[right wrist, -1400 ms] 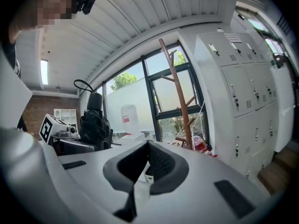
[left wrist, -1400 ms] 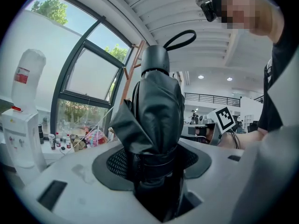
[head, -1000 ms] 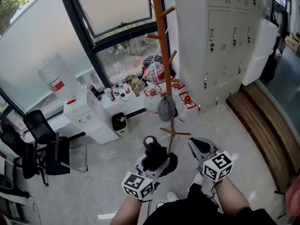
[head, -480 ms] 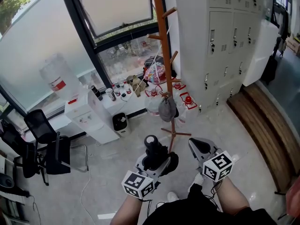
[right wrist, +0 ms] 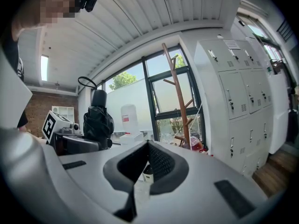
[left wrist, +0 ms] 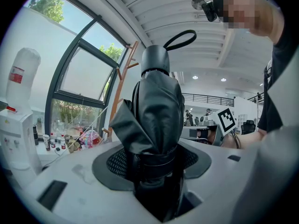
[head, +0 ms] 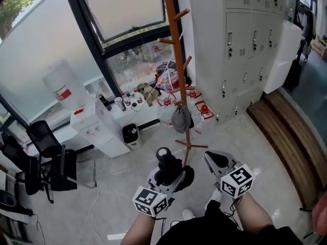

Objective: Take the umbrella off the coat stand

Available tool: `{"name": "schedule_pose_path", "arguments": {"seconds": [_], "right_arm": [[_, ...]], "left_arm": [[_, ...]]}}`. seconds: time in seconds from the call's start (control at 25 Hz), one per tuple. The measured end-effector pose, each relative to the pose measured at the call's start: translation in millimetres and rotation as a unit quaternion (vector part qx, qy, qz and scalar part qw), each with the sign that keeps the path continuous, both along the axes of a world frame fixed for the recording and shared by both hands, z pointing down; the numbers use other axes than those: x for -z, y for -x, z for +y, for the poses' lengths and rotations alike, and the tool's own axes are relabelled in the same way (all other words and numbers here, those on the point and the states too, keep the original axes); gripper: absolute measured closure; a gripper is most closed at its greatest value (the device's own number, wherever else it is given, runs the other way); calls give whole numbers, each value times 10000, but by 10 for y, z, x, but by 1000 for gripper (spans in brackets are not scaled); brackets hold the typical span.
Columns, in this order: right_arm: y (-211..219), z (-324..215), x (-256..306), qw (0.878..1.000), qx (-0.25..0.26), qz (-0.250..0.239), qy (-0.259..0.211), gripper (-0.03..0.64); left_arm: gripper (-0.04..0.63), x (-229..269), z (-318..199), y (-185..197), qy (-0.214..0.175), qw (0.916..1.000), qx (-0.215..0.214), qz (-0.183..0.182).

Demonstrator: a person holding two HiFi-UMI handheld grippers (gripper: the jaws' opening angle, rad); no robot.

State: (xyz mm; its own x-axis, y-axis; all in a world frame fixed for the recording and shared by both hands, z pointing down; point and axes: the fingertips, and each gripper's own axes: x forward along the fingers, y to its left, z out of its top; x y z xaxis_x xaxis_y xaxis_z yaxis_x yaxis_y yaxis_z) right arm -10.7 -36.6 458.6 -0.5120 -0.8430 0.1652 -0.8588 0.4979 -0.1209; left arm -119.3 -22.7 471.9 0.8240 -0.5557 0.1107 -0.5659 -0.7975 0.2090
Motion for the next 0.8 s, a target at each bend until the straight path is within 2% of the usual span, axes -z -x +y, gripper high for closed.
{"name": "schedule_pose_path", "arguments": {"seconds": [0.8], "right_arm": [[39,18,33,10000,38,14,-59,565]], "left_arm": [[347,-17,34,24,4,10000,0,-7]]}}
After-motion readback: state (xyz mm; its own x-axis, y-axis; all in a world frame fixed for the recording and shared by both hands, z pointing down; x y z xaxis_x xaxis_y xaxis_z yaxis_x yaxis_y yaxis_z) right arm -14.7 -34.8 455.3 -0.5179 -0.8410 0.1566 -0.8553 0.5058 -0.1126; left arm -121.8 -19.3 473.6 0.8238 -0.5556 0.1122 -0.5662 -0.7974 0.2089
